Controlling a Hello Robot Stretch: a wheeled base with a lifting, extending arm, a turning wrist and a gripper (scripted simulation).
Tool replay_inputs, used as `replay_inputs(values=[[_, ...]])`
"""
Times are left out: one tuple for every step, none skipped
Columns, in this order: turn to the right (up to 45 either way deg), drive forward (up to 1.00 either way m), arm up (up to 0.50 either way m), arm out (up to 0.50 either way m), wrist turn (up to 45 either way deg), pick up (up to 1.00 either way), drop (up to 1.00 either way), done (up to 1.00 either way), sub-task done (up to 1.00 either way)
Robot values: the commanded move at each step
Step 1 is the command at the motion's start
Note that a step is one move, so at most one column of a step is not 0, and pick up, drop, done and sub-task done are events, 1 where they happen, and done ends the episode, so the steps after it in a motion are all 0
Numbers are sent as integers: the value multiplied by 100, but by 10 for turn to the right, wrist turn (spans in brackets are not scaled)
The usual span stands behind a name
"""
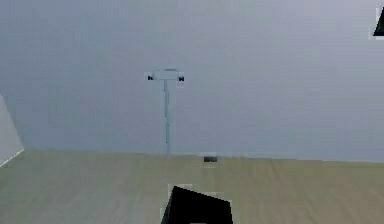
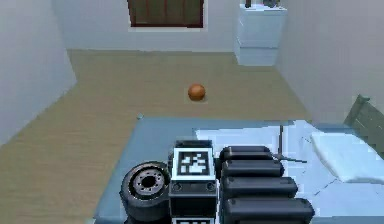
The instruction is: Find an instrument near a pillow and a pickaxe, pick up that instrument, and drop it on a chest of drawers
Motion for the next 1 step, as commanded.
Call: replay_inputs(values=[[0, 85, 0, 0, 0, 0, 0, 0, 0]])
